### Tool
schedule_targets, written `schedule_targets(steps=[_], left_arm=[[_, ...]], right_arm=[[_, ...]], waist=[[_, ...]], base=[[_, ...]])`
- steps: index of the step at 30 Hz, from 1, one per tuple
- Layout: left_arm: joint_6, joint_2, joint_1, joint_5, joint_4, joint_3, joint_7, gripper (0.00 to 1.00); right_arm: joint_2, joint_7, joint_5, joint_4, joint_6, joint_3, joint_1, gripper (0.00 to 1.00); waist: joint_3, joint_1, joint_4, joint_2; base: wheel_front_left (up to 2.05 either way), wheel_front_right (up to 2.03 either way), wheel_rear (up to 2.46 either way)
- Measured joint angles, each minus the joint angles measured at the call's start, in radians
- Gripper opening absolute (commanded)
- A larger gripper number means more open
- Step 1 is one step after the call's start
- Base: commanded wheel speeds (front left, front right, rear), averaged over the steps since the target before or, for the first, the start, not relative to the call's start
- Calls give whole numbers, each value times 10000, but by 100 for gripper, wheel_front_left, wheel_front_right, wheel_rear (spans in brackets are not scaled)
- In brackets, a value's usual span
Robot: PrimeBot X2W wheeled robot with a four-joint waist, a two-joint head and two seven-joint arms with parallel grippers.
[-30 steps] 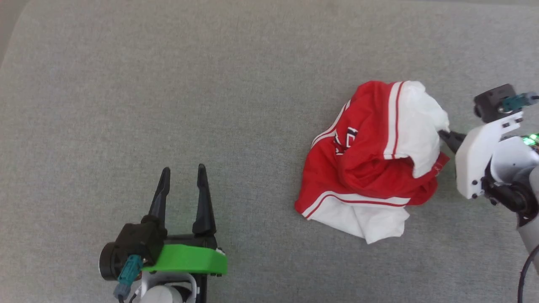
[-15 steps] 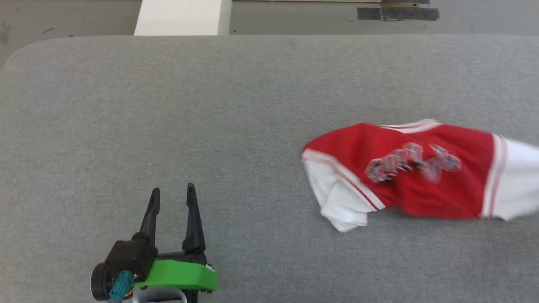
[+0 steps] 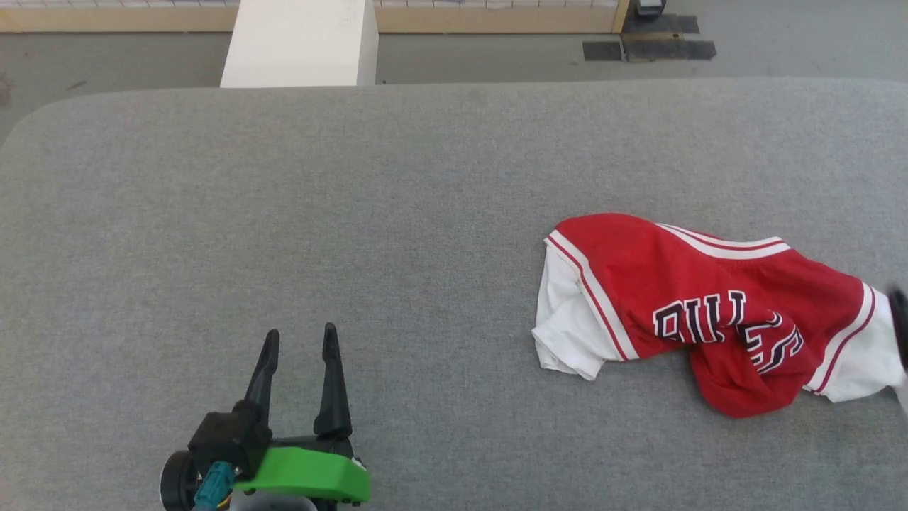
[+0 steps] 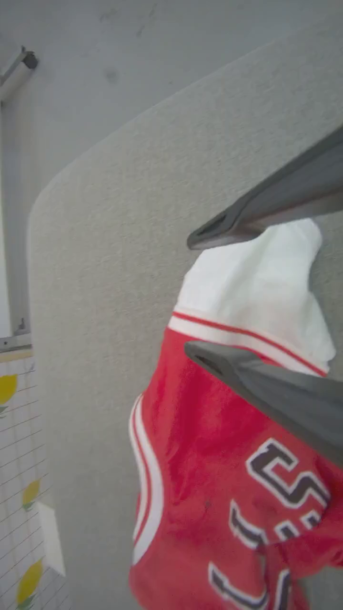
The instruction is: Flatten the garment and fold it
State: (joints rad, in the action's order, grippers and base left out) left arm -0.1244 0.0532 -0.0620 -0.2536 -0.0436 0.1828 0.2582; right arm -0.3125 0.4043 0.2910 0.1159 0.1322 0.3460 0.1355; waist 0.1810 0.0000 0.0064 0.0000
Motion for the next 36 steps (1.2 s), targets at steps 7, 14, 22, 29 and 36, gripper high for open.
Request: schedule_targets(steps=[7,14,22,29,36], left_arm=[[2,0,-17,-36,-61,224,0,100],[-42,-4,194,-207,-8,652,0,100],[-102,-4,551,-360,100,1083,0,100],[-307,-4,835,-523,140,1511,0,100],[-353,-4,865,-746,180,1557,0,100]], right_arm=[[-332,1427,1016,-1668,0,-1942,1322,100],[-865,2834,1540,-1037,0,-4142,2884,100],[-1703,3544,1873,849,0,-6289,4243,100],[-3057,4257,2615,1643,0,-8730,5271,0],[-3300,2368,2926,1710,0,-9225,6245,0]], waist=[[108,0,240,0],[607,0,683,0],[1089,0,1517,0],[1632,0,2308,0],[1625,0,2591,0]], base=[[0,0,0],[0,0,0],[0,0,0],[0,0,0],[0,0,0]])
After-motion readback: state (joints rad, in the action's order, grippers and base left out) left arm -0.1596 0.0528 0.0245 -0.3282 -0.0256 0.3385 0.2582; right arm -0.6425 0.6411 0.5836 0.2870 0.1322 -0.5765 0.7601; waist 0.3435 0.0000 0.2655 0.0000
